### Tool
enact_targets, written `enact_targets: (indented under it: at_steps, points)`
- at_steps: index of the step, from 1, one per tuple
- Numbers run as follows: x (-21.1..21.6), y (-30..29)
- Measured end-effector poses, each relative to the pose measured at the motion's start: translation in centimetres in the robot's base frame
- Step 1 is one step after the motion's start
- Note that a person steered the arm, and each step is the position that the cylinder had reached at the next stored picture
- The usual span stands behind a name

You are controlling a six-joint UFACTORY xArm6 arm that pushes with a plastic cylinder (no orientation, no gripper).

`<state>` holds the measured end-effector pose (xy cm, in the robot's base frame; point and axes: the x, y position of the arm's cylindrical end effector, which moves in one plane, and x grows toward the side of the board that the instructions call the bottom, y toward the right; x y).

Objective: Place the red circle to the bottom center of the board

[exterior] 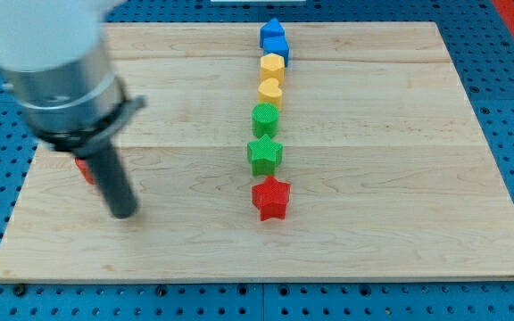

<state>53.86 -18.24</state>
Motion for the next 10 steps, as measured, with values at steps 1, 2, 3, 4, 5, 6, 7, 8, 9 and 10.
enact_targets:
  at_steps: [1, 2, 3, 4, 5, 6, 7, 8, 9, 10]
  points:
    - [-4.3, -3.3]
    - [-7.3, 1.6]
    - [-10.1, -4.3]
    - [-14.2, -5.2]
    - [-17.6, -5.1]
    - [-20.3, -7.4]
    - [-17.8, 1.0]
    - [-7.5, 3.8]
    - [-3.4, 7.3]
    - [-7.5, 0.3]
